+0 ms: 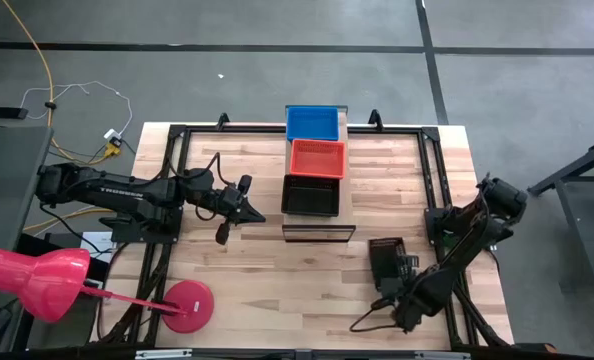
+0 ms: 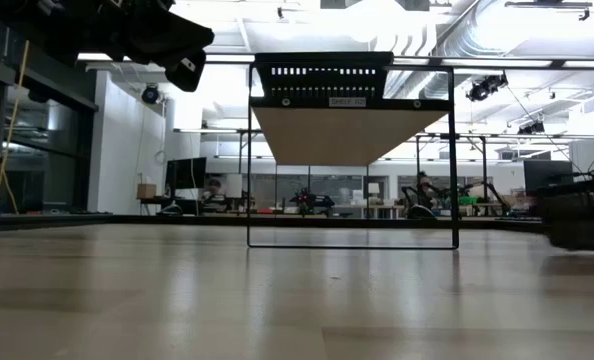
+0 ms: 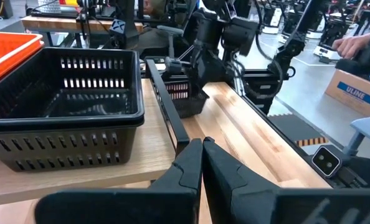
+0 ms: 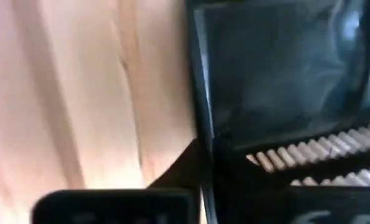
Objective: Stack baskets on shelf by color
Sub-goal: Stack the black bin on top of the black bins on the shelf
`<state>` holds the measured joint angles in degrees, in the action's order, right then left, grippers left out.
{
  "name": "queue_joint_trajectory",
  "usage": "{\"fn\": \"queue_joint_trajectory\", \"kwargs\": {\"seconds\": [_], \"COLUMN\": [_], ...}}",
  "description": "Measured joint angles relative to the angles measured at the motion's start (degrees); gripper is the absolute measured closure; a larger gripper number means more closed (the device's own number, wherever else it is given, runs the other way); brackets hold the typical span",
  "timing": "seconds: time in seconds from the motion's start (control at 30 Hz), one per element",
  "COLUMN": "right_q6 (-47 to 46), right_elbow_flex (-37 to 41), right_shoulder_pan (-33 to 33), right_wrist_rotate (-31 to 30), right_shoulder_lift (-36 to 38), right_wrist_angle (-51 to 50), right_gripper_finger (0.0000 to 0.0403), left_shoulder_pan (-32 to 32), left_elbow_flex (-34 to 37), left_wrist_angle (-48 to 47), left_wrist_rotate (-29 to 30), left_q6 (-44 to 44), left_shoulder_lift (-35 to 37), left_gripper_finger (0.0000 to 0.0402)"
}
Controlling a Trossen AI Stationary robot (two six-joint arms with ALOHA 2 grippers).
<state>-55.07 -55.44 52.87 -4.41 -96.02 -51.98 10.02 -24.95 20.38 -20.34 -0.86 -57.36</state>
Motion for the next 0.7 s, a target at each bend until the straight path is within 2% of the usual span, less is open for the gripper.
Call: {"fn": "queue_joint_trajectory", "kwargs": {"seconds": [0.17,0.3,0.4,0.53,0.63,0.7], "right_q6": [-1.37,-1.68,-4.72,-2.45,5.80,18.93], "right_elbow_flex": [-4.12,-11.43,-19.01,-28.43,-33.29,-34.72], "right_shoulder_pan": [1.82,4.19,5.40,4.88,2.19,0.38], "right_wrist_rotate": [-0.53,-0.87,-8.40,-25.67,-33.89,-34.77], "right_shoulder_lift": [4.49,9.13,11.49,12.02,12.08,11.94], "right_wrist_angle": [-6.48,-11.81,-16.07,-17.93,-14.10,-9.67], "right_gripper_finger": [0.0399,0.0401,0.0402,0.0402,0.0402,0.0403], "left_shoulder_pan": [0.00,0.00,0.00,0.00,0.00,0.01], "left_elbow_flex": [0.00,0.00,0.00,0.00,0.00,0.01], "left_wrist_angle": [0.07,0.09,0.13,0.48,0.52,0.52], "left_wrist_rotate": [0.00,0.00,0.00,0.29,1.92,2.29], "left_q6": [0.00,0.00,0.00,0.00,0.00,0.00], "left_shoulder_lift": [0.02,0.02,0.02,0.02,0.02,0.02], "left_gripper_finger": [0.0401,0.0401,0.0401,0.0401,0.0402,0.0402]}}
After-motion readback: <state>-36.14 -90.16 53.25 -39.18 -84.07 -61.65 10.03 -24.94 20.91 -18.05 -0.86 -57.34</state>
